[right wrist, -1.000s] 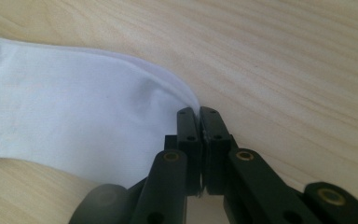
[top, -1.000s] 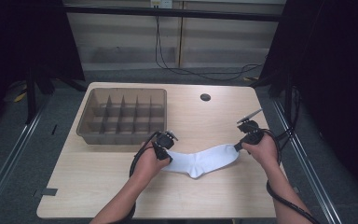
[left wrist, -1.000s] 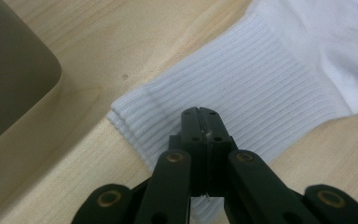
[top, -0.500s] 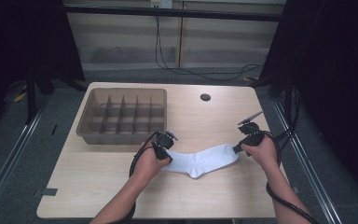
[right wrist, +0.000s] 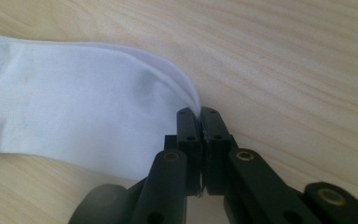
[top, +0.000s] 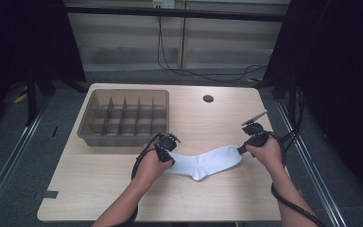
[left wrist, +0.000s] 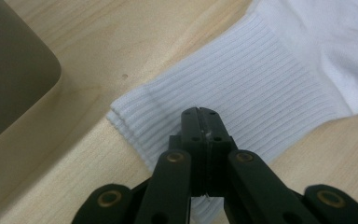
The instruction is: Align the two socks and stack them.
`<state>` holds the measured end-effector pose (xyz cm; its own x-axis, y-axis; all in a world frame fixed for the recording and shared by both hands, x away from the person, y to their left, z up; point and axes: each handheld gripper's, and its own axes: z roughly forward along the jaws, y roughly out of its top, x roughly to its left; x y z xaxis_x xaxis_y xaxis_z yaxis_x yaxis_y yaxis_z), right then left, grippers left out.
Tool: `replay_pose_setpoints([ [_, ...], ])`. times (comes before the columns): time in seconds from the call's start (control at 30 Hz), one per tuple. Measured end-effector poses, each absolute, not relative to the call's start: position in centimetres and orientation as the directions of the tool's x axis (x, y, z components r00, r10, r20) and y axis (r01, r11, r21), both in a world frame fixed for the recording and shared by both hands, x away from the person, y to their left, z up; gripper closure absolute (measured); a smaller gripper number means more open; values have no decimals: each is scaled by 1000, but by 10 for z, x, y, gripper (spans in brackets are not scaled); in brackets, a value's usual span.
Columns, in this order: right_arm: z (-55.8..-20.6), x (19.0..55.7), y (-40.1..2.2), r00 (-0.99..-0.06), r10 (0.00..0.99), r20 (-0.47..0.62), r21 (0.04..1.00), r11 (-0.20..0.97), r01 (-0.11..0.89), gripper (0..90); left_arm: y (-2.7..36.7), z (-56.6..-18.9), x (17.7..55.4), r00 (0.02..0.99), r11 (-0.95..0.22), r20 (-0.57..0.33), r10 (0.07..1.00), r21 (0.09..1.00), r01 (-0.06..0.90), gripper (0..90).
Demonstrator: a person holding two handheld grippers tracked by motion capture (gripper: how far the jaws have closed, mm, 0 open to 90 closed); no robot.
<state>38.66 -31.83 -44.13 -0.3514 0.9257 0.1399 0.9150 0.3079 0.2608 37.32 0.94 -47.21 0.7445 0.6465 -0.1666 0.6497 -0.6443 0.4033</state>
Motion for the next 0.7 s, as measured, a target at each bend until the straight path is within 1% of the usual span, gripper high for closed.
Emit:
replay_pose_setpoints([
  [0.3,-431,385,-312,-369,921,124,269,327,906,884,9,-472,373,746,-646,-163,646,403,648,899],
  [0.6,-412,382,-301,-393,913,111,285,349,893,884,7,-472,372,741,-640,-155,654,408,651,899],
  [0.7,-405,381,-297,-399,910,109,294,354,888,884,1,-472,371,735,-631,-154,660,417,654,900],
])
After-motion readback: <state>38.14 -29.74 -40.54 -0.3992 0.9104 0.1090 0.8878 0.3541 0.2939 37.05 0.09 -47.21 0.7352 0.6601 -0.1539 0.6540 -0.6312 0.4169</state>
